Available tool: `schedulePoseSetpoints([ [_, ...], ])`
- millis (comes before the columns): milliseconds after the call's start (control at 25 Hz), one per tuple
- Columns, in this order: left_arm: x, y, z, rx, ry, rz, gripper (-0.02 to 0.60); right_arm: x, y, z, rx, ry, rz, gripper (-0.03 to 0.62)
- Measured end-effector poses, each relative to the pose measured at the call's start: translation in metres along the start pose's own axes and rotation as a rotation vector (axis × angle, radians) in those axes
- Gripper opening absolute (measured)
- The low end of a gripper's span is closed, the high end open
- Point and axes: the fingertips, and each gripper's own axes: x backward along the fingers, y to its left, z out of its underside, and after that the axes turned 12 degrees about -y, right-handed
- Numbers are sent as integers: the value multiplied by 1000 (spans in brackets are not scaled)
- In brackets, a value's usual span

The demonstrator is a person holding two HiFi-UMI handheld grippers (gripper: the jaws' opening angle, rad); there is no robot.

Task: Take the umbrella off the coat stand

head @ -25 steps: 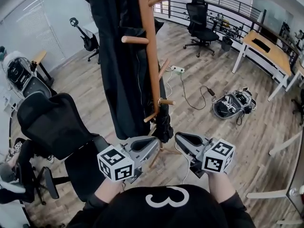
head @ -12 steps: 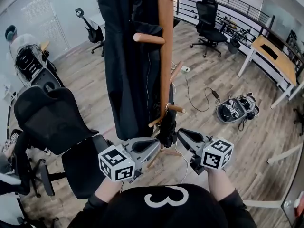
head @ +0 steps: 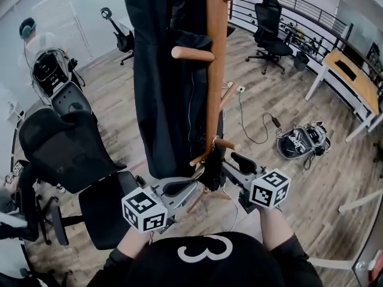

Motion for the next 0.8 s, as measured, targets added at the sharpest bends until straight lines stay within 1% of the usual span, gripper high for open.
schedulePoseSetpoints([
  [160,1,8,-1,10,-2,-21,17,-9,-7,-1,55,-12,9,212],
  [360,6,14,4,16,7,-46,17,-23,-11,11,126,-16,37,213],
  [520,12,25,9,36,10,-87,17,-33,-16,18,119,-33,43,216],
  [680,18,31,12,67,9,-107,17,-42,-17,26,124,-26,48,216],
  [800,22,33,12,62,11,-115,17,-46,-18,30,127,-23,51,216],
])
